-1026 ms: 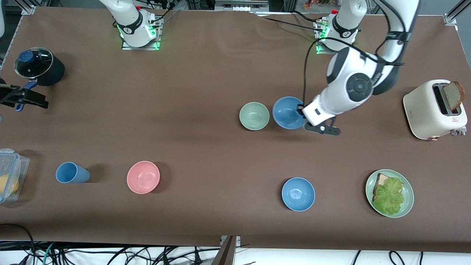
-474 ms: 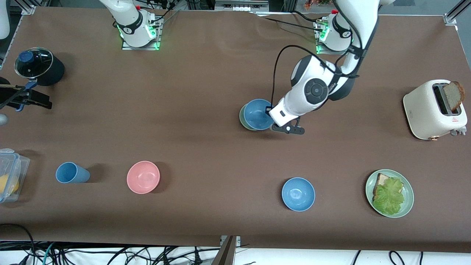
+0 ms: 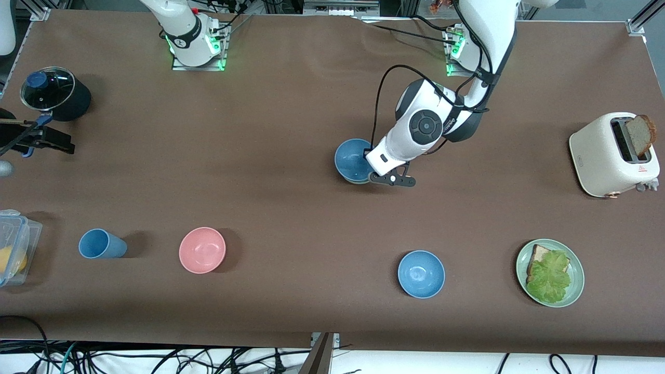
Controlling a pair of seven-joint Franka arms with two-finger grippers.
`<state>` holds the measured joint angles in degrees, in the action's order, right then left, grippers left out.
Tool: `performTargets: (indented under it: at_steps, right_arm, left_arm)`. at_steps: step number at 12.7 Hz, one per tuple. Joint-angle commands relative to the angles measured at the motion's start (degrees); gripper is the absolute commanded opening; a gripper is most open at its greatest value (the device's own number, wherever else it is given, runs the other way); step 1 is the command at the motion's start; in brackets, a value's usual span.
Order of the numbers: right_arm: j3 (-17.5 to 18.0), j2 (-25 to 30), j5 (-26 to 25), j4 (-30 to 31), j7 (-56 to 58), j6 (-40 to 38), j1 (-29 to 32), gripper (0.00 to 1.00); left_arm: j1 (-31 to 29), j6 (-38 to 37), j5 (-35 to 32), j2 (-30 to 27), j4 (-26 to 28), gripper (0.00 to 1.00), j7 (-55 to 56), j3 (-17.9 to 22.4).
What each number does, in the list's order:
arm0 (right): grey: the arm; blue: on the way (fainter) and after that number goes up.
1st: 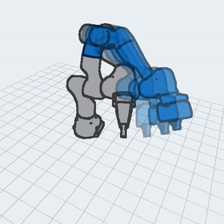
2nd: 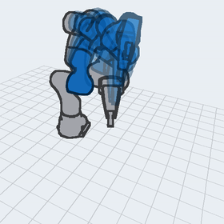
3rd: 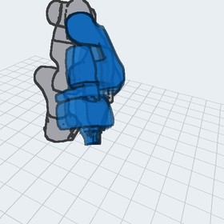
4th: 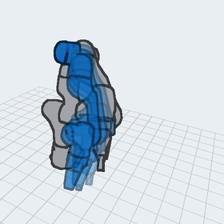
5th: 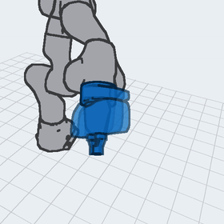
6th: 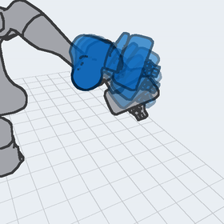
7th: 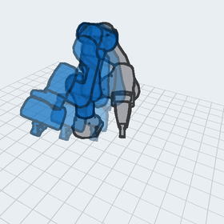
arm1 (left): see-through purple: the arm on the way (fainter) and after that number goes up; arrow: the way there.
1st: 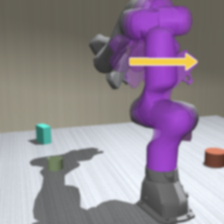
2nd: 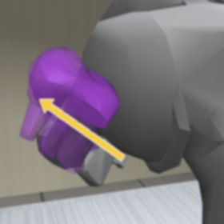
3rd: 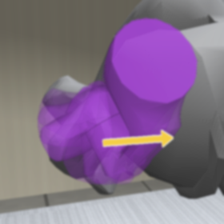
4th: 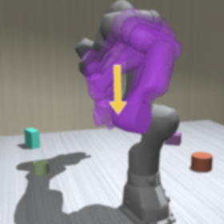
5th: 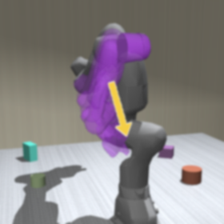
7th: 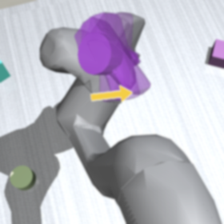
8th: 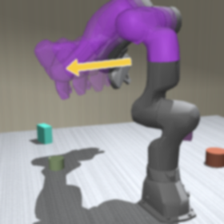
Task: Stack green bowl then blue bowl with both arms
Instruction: 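Lower the blue bowl into the green bowl and open the left gripper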
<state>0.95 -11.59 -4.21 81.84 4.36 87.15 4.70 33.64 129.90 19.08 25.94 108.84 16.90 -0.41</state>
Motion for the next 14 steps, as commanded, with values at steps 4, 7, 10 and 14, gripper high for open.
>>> performTargets:
  at_steps: [4,7,10,14]
  right_arm:
    - [-0.07,0.34,0.87,0.25,0.12,0.21,-0.04,1.00]
    - [-0.07,0.34,0.87,0.25,0.21,0.39,-0.13,1.00]
    - [-0.07,0.34,0.87,0.25,0.30,0.48,-0.13,1.00]
    - [-0.07,0.34,0.87,0.25,0.21,0.48,-0.04,1.00]
  left_arm:
    - [0.72,-0.44,0.61,1.12,0.05,0.00,-0.55,0.59]
    - [0.72,-0.44,0.61,1.30,0.23,0.20,-0.46,0.59]
    - [0.72,-0.44,0.70,1.21,0.14,0.88,-0.46,0.59]
    - [-0.94,-0.09,0.52,-3.08,1.28,1.00,-0.19,0.76]
